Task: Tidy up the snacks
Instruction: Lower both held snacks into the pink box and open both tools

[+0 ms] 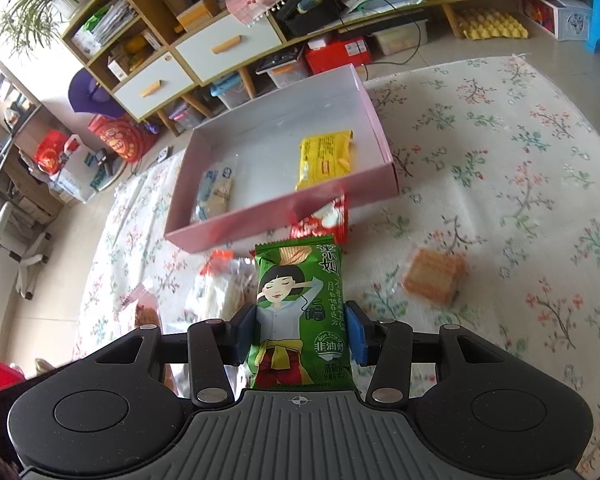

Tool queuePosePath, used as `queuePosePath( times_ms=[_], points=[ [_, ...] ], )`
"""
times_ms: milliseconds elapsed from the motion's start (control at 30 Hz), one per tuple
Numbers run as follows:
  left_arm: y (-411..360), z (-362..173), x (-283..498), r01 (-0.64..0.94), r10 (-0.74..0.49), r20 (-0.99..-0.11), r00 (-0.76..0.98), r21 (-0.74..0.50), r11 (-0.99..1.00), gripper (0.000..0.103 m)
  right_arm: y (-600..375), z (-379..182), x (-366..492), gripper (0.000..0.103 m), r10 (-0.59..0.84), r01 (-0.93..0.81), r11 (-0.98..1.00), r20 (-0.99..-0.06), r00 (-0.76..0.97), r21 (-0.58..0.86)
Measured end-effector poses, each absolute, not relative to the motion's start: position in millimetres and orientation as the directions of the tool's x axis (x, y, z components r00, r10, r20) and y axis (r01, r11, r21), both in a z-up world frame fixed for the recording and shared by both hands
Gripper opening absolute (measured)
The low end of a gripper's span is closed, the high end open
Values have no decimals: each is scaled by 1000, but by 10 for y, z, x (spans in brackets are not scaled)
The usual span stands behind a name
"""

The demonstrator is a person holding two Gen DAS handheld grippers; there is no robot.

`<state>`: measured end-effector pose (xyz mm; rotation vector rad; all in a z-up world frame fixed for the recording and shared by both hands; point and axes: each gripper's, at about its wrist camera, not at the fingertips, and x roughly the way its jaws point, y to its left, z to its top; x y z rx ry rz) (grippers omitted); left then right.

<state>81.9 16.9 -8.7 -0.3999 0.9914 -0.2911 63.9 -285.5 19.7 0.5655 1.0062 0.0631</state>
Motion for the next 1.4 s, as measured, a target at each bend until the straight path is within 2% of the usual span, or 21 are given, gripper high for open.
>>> queuePosePath(
  times_ms=[267, 433, 600, 767, 1000, 1133, 1233, 1400],
  points=[
    [3, 63, 1212, 85, -418, -728, 543, -447, 890, 30, -2914, 312, 867, 46, 322, 223, 826, -757, 568, 518],
    [-113, 134, 1588, 125, -470, -703, 534, -484, 866, 30, -2981, 428, 1118, 46, 312, 224, 827, -751, 582, 516],
    [-223, -17, 1897, 159, -517, -683, 516, -517, 841, 30, -3069, 490, 1497, 46, 278, 209, 836, -720, 636, 508],
    [-239, -301, 2083, 190, -564, -647, 514, -555, 810, 30, -3105, 251, 1924, 46, 268, 219, 836, -722, 638, 503],
    [-294, -465, 2240, 187, -527, -685, 504, -509, 840, 30, -3092, -2, 2412, 46, 223, 212, 877, -755, 616, 432],
    [-290, -506, 2282, 168, -523, -691, 500, -515, 841, 30, -3088, -120, 2601, 46, 174, 308, 863, -807, 564, 401],
    [-315, -531, 2312, 167, -513, -704, 492, -502, 849, 30, -3104, -223, 2706, 46, 179, 375, 829, -832, 525, 415],
    [-364, -539, 2328, 170, -480, -727, 491, -460, 871, 30, -3063, -210, 2804, 46, 192, 389, 808, -821, 537, 443]
  ],
)
